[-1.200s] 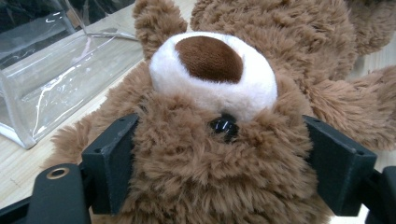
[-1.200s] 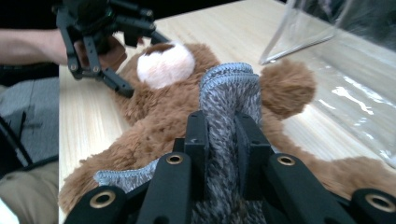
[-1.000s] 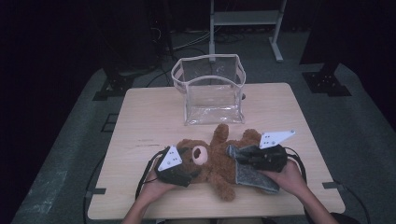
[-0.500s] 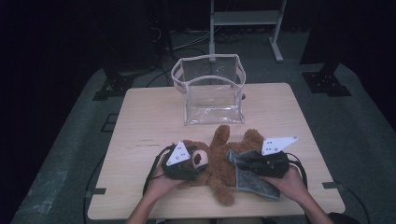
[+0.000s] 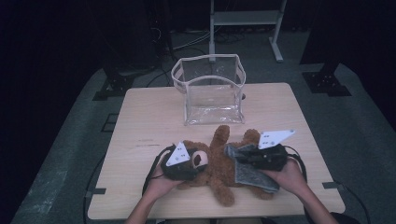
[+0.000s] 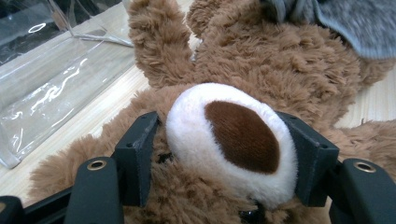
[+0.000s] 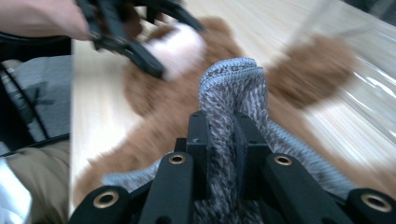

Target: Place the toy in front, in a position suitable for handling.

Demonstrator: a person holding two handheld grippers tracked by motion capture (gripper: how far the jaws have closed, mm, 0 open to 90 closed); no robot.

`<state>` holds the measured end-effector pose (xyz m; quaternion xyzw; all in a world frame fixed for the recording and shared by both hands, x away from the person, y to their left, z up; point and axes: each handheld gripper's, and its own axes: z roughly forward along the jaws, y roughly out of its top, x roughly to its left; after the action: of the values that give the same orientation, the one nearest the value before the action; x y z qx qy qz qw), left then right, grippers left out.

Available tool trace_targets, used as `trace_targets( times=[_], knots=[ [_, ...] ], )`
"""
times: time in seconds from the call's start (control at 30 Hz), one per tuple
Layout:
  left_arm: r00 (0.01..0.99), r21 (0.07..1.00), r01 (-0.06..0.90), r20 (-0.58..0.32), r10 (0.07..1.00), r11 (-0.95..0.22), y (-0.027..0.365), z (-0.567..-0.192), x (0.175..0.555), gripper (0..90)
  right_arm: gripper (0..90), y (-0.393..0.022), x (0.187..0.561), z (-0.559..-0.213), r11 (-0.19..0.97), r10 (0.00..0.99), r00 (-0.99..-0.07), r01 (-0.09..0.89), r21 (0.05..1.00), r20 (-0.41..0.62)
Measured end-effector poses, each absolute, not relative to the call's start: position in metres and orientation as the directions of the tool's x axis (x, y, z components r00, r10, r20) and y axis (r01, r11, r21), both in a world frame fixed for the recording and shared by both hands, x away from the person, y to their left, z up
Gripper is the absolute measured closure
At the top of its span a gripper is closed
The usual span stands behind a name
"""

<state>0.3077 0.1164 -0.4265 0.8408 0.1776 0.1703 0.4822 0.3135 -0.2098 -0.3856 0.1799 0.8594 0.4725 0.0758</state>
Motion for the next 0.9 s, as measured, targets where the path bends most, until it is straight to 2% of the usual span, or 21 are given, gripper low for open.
trace_targets(
  times=[0.1,0.17,0.33,0.47,0.57,0.63,0.8,0.9],
  knots=[
    [0.879,0.872,0.145,0.103,0.465,-0.467,0.115,-0.425,0.308,34.6,78.1,-0.232,0.317,-0.387,0.469,0.432,-0.899,0.295,0.833,0.076],
    [0.88,0.871,0.145,0.103,0.463,-0.47,0.114,-0.425,0.308,34.6,78.0,-0.233,0.318,-0.384,0.457,0.415,-0.904,0.307,0.835,0.105],
    [0.881,0.868,0.151,0.1,0.463,-0.474,0.113,-0.424,0.307,34.6,78.3,-0.193,0.318,-0.375,0.521,0.308,-0.949,0.229,0.822,0.069],
    [0.879,0.864,0.161,0.093,0.467,-0.476,0.114,-0.423,0.309,34.4,78.1,-0.16,0.313,-0.384,0.584,0.23,-0.973,0.169,0.794,0.039],
    [0.88,0.862,0.171,0.084,0.467,-0.477,0.114,-0.422,0.31,34.2,78.0,-0.154,0.301,-0.39,0.612,0.191,-0.981,0.135,0.779,0.019],
    [0.882,0.86,0.17,0.085,0.464,-0.481,0.113,-0.421,0.309,34.2,78.0,-0.162,0.297,-0.391,0.608,0.195,-0.981,0.141,0.781,0.025],
    [0.89,0.859,0.157,0.091,0.446,-0.487,0.114,-0.421,0.307,34.2,78.3,-0.193,0.303,-0.382,0.547,0.31,-0.95,0.201,0.813,0.026],
    [0.895,0.855,0.147,0.1,0.436,-0.498,0.114,-0.421,0.305,34.3,78.2,-0.199,0.314,-0.374,0.526,0.365,-0.931,0.204,0.826,-0.002]
  ],
)
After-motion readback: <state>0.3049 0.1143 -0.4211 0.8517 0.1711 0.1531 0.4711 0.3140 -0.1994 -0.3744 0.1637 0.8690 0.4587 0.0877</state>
